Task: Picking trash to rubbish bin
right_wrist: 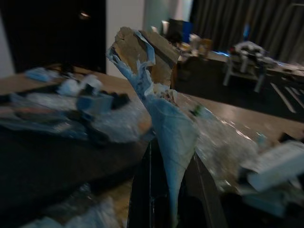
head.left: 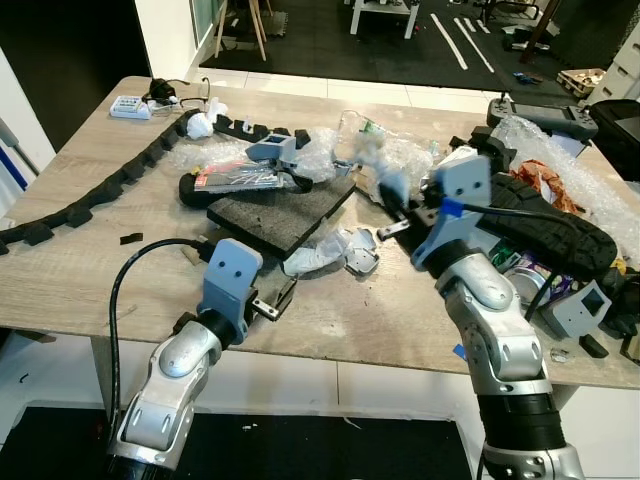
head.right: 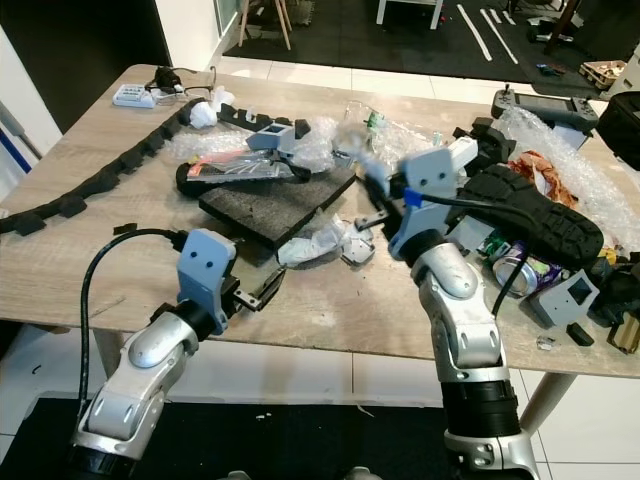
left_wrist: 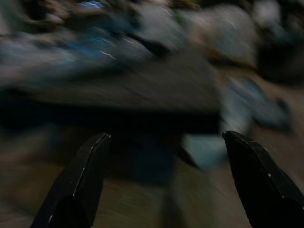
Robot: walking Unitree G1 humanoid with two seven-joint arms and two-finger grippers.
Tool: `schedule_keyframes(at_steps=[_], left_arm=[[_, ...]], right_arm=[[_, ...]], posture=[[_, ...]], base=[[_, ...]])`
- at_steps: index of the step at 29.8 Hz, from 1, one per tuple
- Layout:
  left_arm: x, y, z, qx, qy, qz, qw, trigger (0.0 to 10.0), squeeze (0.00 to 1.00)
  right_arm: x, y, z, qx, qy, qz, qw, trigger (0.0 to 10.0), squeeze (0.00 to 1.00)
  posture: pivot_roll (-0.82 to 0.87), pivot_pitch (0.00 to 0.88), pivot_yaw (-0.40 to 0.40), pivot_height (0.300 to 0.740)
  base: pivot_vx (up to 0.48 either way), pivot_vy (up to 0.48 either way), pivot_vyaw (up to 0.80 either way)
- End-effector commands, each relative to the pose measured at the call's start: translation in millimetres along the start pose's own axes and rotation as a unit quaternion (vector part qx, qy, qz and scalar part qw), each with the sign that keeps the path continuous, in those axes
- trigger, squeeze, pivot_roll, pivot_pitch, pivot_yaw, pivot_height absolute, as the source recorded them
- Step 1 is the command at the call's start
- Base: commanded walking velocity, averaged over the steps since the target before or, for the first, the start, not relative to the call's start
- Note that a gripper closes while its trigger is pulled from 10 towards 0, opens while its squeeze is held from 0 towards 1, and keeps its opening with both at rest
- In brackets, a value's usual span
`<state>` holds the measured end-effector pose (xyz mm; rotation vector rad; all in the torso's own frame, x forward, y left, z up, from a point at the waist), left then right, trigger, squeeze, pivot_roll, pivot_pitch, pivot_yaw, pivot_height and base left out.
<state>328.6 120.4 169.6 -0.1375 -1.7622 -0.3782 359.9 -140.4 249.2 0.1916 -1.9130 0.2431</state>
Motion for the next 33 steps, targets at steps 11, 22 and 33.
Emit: schedule_keyframes(at_steps=[11, 22, 33], left_arm=[[21.8, 50.0, 20.5, 0.174, -0.051, 0.017, 0.983, 10.0, 0.0], [23.7, 28.2, 14.4, 0.132, -0.049, -0.013, 0.99, 10.0, 0.0], [25.3, 26.5, 7.5, 0.132, -0.051, -0.013, 0.99, 10.0, 0.0]], right_arm=[[-7.1, -3.0, 12.4, -0.011, -0.015, 0.017, 1.0, 10.0, 0.0], [-21.3, 7.6, 19.8, -0.003, -0.006, -0.003, 1.0, 10.0, 0.0], [-28.9, 12.5, 22.7, -0.001, 0.0, -0.011, 1.0, 10.0, 0.0]], posture=[[0.01, 0.173, -0.067, 0.74], [0.0, 0.17, -0.069, 0.74], [0.0, 0.171, -0.069, 0.74]], base=[[0.0, 0.0, 0.0], [0.0, 0.0, -0.63], [0.0, 0.0, -0.8]])
Point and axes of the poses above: a point about 5 cm out from each wrist's last joint towards the gripper, its own z axis pointing back from the gripper into the wrist, its own x axis along the axis of the wrist's last joint, y = z × x, the point moved 4 cm from there along -z, pointing out of the wrist towards the gripper, and after that the axes turned 2 degrees about -z, right-handed, at the moved point
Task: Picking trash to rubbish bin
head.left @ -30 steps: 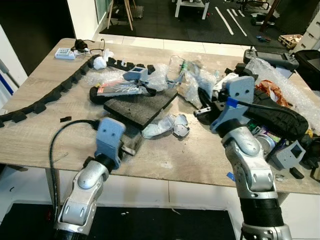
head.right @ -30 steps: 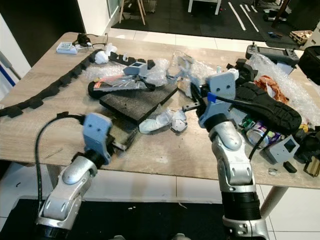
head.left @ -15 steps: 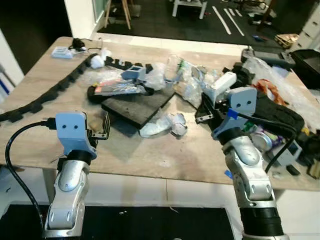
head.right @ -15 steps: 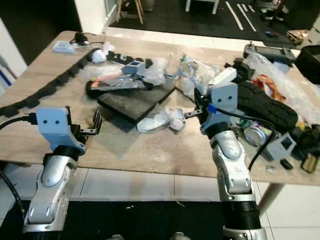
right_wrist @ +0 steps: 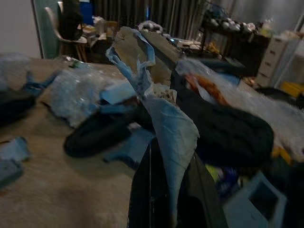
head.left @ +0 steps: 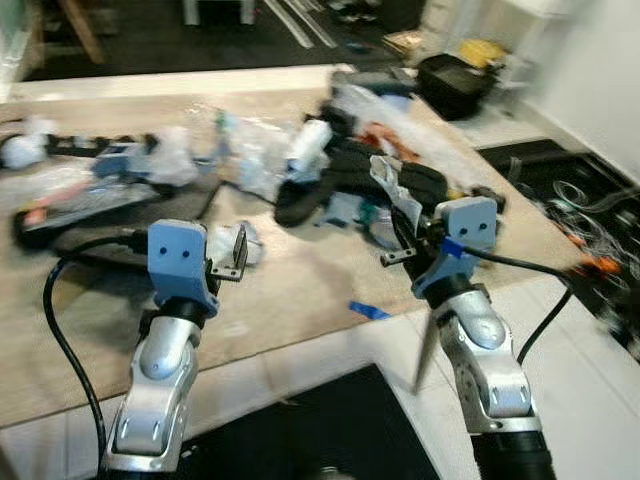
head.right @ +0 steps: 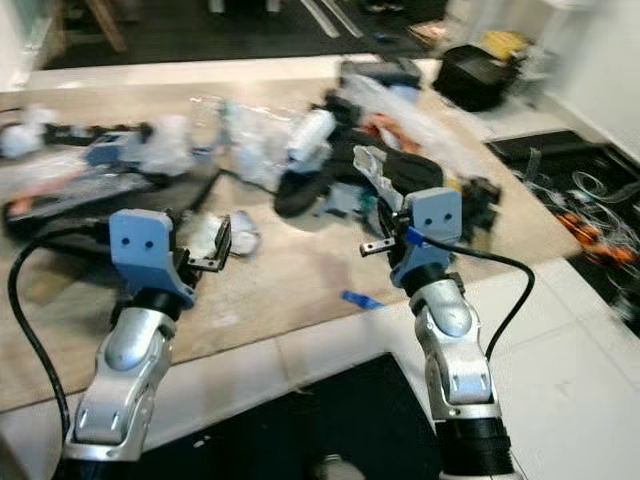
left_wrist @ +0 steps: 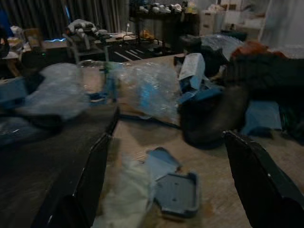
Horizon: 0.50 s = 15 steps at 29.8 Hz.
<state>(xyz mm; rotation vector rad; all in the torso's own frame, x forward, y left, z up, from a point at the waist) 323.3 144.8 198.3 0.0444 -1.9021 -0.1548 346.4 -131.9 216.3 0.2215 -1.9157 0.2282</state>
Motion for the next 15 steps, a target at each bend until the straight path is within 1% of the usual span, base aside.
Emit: schedule_keyframes(at_steps=[1, 7, 10, 15], left_arm=[[-0.3, -1.0, -0.9, 0.001, 0.0, -0.003, 1.0, 10.0, 0.0], [0.3, -3.1, -2.3, -0.004, -0.001, -0.007, 1.0, 10.0, 0.0], [-1.8, -3.0, -1.4, -0.007, 0.004, -0.01, 1.0, 10.0, 0.0], [-5.4, -2.9, 0.1, -0.01, 0.012, -0.012, 1.0, 10.0, 0.0]], right_arm=[[-2.2, -0.8, 0.9, -0.001, 0.002, 0.004, 1.0, 10.0, 0.0], [-2.4, -0.2, -0.5, 0.002, 0.0, 0.006, 1.0, 10.0, 0.0], [-5.9, 1.7, -0.2, 0.007, 0.006, 0.013, 1.0, 10.0, 0.0], [-11.3, 1.9, 1.6, 0.003, 0.014, 0.011, 1.0, 10.0, 0.0]], posture=[[0.01, 0.169, -0.067, 0.74], [0.01, 0.168, -0.07, 0.74], [0.01, 0.168, -0.069, 0.74], [0.01, 0.171, -0.067, 0.74]], base=[[0.0, 0.0, -0.8], [0.0, 0.0, -0.8], [0.0, 0.0, -0.8], [0.0, 0.0, -0.8]])
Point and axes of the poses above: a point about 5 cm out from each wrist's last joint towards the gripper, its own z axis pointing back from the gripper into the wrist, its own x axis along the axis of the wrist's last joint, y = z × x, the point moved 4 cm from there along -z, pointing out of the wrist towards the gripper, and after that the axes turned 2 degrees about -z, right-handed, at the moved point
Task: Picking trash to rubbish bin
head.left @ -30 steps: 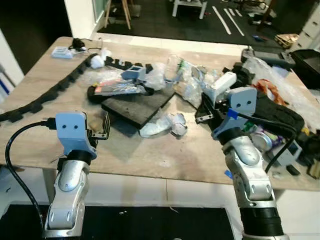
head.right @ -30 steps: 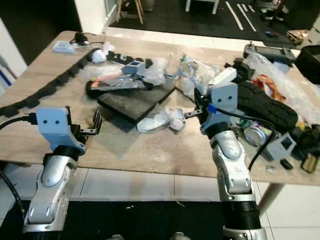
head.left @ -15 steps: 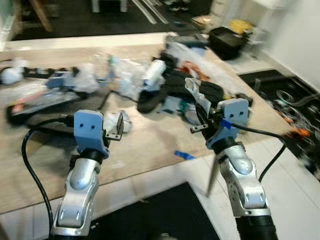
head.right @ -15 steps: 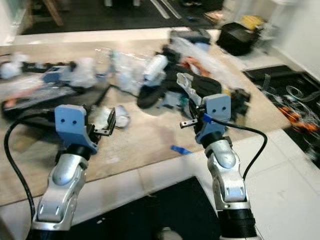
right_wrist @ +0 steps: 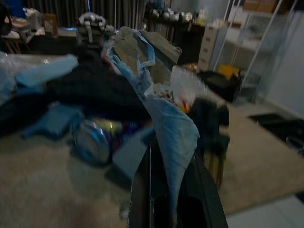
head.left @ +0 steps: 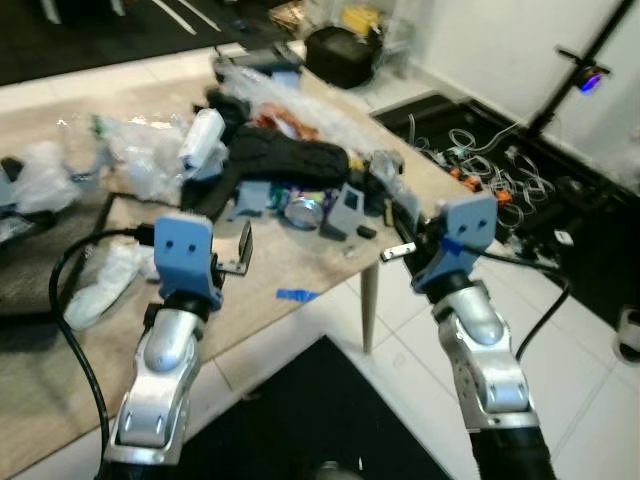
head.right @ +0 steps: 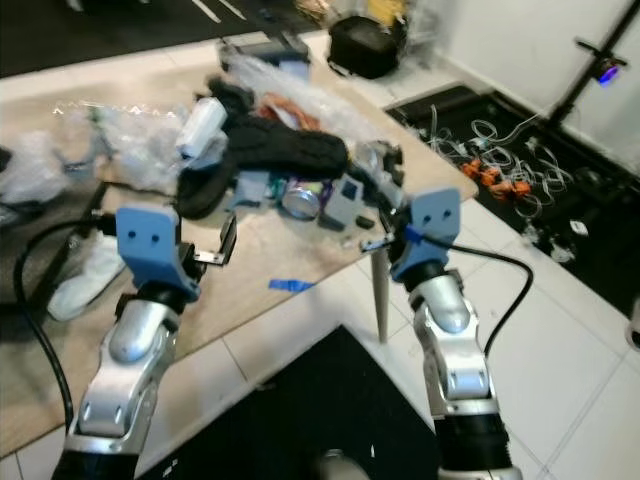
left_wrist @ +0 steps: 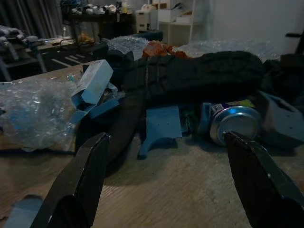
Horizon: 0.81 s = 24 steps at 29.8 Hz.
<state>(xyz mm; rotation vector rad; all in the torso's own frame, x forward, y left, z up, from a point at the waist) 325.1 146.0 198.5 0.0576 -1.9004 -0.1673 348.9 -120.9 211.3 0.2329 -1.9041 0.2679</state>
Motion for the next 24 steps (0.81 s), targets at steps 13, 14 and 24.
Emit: schedule_keyframes(at_steps=[13, 14, 24], left_arm=[[-5.9, -5.1, -0.1, -0.016, 0.013, -0.005, 1.0, 10.0, 0.0], [-5.9, -5.1, -0.1, -0.016, 0.013, -0.005, 1.0, 10.0, 0.0], [-5.1, -6.0, -1.1, -0.022, 0.011, -0.006, 1.0, 10.0, 0.0]], right_arm=[[-6.4, -9.3, 4.6, -0.038, -0.007, -0.01, 0.999, 10.0, 0.0], [-6.4, -9.3, 4.6, -0.038, -0.007, -0.01, 0.999, 10.0, 0.0], [-2.3, -23.6, 4.3, -0.119, -0.042, -0.003, 0.992, 10.0, 0.0]], posture=[[0.01, 0.169, -0.057, 0.74], [0.01, 0.169, -0.057, 0.74], [0.02, 0.153, -0.05, 0.74]], base=[[0.0, 0.0, -0.8], [0.0, 0.0, -0.8], [0.0, 0.0, -0.8]])
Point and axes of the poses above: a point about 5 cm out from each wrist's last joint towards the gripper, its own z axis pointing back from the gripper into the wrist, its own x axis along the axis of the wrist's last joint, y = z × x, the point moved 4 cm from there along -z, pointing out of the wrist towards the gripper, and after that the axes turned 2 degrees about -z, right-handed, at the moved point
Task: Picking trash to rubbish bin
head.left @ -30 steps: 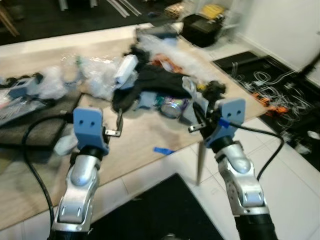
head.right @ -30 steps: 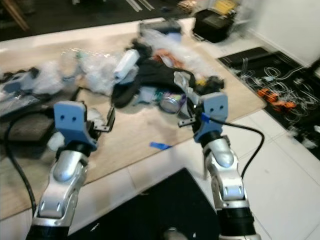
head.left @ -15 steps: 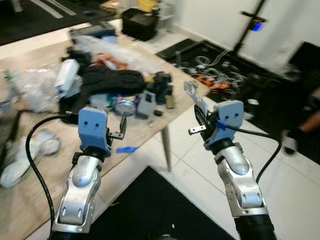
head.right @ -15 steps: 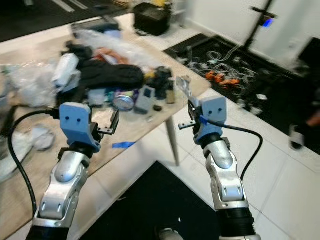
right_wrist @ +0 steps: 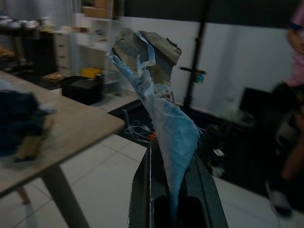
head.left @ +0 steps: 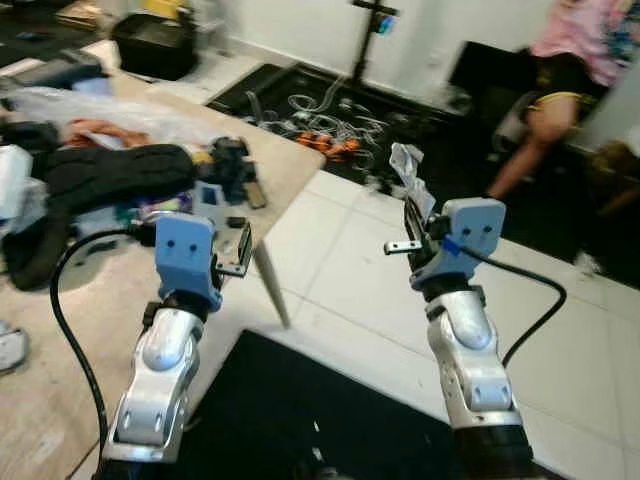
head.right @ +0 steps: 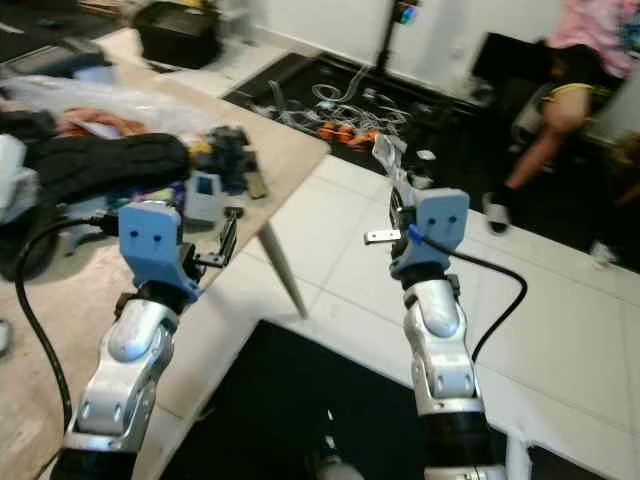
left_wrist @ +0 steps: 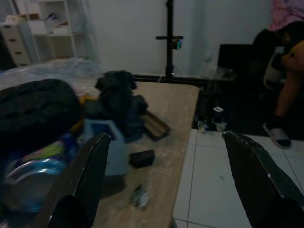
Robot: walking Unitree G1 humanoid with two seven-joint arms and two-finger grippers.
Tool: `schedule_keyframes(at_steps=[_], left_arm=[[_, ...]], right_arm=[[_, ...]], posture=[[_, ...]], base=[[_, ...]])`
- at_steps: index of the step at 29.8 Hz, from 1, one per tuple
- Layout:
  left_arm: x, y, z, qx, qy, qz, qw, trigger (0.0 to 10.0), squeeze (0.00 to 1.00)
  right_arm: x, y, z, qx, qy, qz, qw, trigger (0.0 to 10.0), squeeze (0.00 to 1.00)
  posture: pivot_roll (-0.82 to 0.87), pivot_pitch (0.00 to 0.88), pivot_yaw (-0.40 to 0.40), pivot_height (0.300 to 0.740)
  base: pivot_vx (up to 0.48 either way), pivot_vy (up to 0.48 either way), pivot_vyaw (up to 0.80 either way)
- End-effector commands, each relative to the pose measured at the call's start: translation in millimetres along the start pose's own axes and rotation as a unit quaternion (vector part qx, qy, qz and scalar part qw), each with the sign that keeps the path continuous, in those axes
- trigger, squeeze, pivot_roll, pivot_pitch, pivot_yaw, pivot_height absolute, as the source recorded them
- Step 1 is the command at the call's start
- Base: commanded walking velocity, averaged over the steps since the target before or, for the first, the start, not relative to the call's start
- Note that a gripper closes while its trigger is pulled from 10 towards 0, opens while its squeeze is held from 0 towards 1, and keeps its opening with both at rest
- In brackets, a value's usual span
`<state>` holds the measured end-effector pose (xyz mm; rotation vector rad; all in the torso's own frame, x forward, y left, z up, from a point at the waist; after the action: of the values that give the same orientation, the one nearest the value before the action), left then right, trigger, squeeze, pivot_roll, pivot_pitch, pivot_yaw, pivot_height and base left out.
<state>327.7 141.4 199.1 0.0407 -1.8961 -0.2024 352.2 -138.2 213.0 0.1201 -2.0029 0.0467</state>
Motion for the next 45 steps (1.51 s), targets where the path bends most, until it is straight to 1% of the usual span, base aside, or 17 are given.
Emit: schedule_keyframes(at_steps=[1, 5, 11, 18, 20, 21, 22, 23, 25, 29, 32, 33, 35, 39, 41, 42, 45], left_arm=[[-5.3, -1.9, 1.9, -0.006, 0.01, -0.003, 1.0, 10.0, 0.0], [-6.0, -2.5, 1.6, -0.008, 0.01, -0.002, 1.0, 10.0, 0.0], [-6.5, -3.9, 1.3, -0.011, 0.011, 0.002, 1.0, 10.0, 0.0], [-8.1, -4.5, 1.8, -0.012, 0.014, 0.003, 1.0, 10.0, 0.0], [-9.5, -3.7, 2.0, -0.01, 0.016, 0.003, 1.0, 10.0, 0.0], [-9.5, -3.7, 2.0, -0.01, 0.016, 0.003, 1.0, 10.0, 0.0], [-9.5, -3.5, 1.9, -0.009, 0.017, 0.003, 1.0, 10.0, 0.0], [-9.7, -3.0, 2.0, -0.009, 0.017, 0.003, 1.0, 10.0, 0.0], [-11.0, -1.3, 2.3, -0.004, 0.019, 0.005, 1.0, 10.0, 0.0], [-12.5, -0.6, 2.5, 0.001, 0.022, 0.011, 1.0, 10.0, 0.0], [-18.4, -2.4, 5.7, -0.003, 0.035, 0.01, 0.999, 10.0, 0.0], [-18.4, -2.4, 5.7, -0.003, 0.035, 0.01, 0.999, 10.0, 0.0], [-24.0, -2.2, 9.9, -0.006, 0.046, 0.009, 0.999, 10.0, 0.0], [-32.6, 0.7, 15.6, -0.01, 0.061, 0.002, 0.998, 10.0, 0.0], [-33.2, 1.0, 15.7, -0.01, 0.063, 0.001, 0.998, 10.0, 0.0], [-33.1, 0.9, 15.1, -0.011, 0.063, 0.001, 0.998, 10.0, 0.0], [-32.5, 0.4, 14.4, -0.013, 0.062, 0.001, 0.998, 10.0, 0.0]], right_arm=[[-2.8, -6.4, 1.5, -0.015, -0.001, 0.003, 1.0, 10.0, 0.0], [-2.3, -4.3, 0.9, -0.006, -0.005, 0.006, 1.0, 10.0, 0.0], [-2.0, -8.9, 0.6, -0.034, -0.021, 0.03, 0.999, 10.0, 0.0], [-9.5, -14.0, 1.5, -0.041, -0.006, 0.033, 0.999, 10.0, 0.0], [-19.1, -17.0, 5.4, -0.037, 0.021, 0.012, 0.999, 10.0, 0.0], [-19.1, -17.0, 5.4, -0.037, 0.021, 0.012, 0.999, 10.0, 0.0], [-26.3, -14.6, 8.8, -0.02, 0.046, -0.01, 0.999, 10.0, 0.0], [-29.0, -12.6, 10.8, -0.008, 0.057, -0.016, 0.998, 10.0, 0.0], [-34.1, -10.3, 14.9, 0.014, 0.073, -0.012, 0.997, 10.0, 0.0], [-40.9, -10.4, 19.3, 0.028, 0.091, -0.003, 0.995, 10.0, 0.0], [-50.3, -16.9, 24.9, 0.019, 0.112, -0.004, 0.994, 10.0, 0.0], [-50.3, -16.9, 24.9, 0.019, 0.112, -0.004, 0.994, 10.0, 0.0], [-57.7, -21.1, 29.8, 0.017, 0.129, -0.002, 0.991, 10.0, 0.0], [-65.9, -24.6, 37.7, 0.016, 0.15, -0.008, 0.988, 10.0, 0.0], [-67.1, -24.7, 39.5, 0.016, 0.153, -0.009, 0.988, 10.0, 0.0], [-68.2, -24.6, 40.8, 0.016, 0.155, -0.01, 0.988, 10.0, 0.0], [-69.4, -24.7, 42.2, 0.014, 0.157, -0.013, 0.987, 10.0, 0.0]], posture=[[0.02, 0.148, -0.05, 0.74], [0.02, 0.148, -0.052, 0.74], [0.02, 0.149, -0.054, 0.74], [0.02, 0.149, -0.054, 0.74], [0.02, 0.153, -0.054, 0.74], [0.02, 0.153, -0.054, 0.74], [0.02, 0.152, -0.055, 0.74], [0.02, 0.155, -0.055, 0.74], [0.02, 0.159, -0.054, 0.74], [0.02, 0.156, -0.054, 0.74], [0.02, 0.157, -0.055, 0.74], [0.02, 0.157, -0.055, 0.74], [0.02, 0.154, -0.049, 0.74], [0.02, 0.161, -0.044, 0.74], [0.02, 0.161, -0.044, 0.74], [0.03, 0.153, -0.029, 0.74], [0.03, 0.153, -0.017, 0.74]], base=[[0.0, 0.0, -0.8], [0.0, 0.0, -0.8], [0.0, 0.0, -0.8], [0.0, 0.0, -0.8], [0.0, 0.0, -0.8], [0.0, 0.0, -0.8], [0.0, 0.0, -0.8], [0.0, 0.0, -0.8], [0.0, 0.0, -0.8], [0.0, 0.0, -0.8], [0.0, 0.0, -0.8], [0.0, 0.0, -0.8], [0.0, 0.0, -0.8], [0.0, 0.0, -0.8], [0.0, 0.0, -0.8], [0.0, 0.0, -0.8], [0.0, 0.0, -0.8]])
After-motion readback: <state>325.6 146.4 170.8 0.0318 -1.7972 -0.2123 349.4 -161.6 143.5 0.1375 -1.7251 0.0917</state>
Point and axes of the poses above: a point about 5 cm out from each wrist's last joint towards the gripper, its own z axis pointing back from the gripper into the wrist, its own x axis along the axis of the wrist's last joint, y = z × x, the point moved 4 cm from there along -z, pointing out of the wrist towards the gripper, and after that the axes turned 2 degrees about -z, right-handed, at the moved point
